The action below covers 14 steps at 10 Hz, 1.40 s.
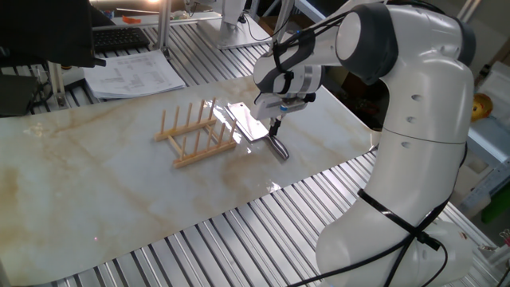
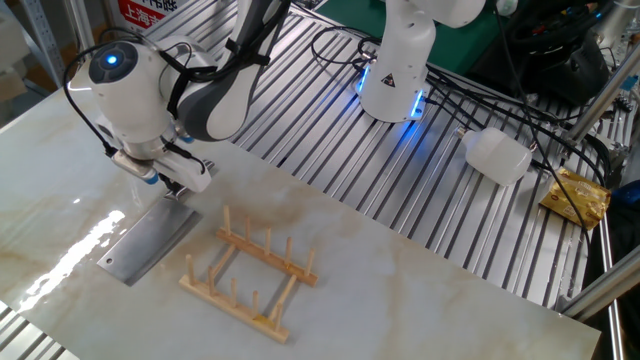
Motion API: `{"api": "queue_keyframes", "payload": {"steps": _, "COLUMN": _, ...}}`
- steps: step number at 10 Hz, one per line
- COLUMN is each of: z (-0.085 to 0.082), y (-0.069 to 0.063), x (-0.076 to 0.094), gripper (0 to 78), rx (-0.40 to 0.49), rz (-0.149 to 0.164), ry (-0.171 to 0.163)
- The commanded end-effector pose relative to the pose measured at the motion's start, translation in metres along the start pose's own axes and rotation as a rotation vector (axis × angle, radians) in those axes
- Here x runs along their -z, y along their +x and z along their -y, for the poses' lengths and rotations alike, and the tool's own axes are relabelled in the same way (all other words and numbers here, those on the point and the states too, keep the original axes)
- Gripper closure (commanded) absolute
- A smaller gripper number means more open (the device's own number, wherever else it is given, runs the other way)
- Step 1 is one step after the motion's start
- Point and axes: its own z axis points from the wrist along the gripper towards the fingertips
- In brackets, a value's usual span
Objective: Put the knife on the knife rack
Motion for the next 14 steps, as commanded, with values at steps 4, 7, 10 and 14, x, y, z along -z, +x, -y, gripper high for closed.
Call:
{"api": "queue_keyframes", "payload": {"steps": 4, "z": 0.0007, "y": -0.0007, "x": 0.0014, "gripper": 77.6, "rx": -0.01, "rz": -0.001, "ry": -0.017}}
{"api": "queue_keyframes", "payload": {"steps": 7, "z": 0.0007, "y": -0.0007, "x": 0.0014, "gripper": 0.2, "rx": -0.008, "rz": -0.001, "ry": -0.015}}
{"api": "queue_keyframes", "payload": {"steps": 10, "z": 0.0007, "y": -0.0007, "x": 0.0014, "gripper": 0.2, "rx": -0.008, "rz": -0.001, "ry": -0.015}}
{"api": "queue_keyframes", "payload": {"steps": 14, "z": 0.0007, "y": -0.0007, "x": 0.0014, "gripper": 0.2, "rx": -0.008, "rz": -0.001, "ry": -0.015}}
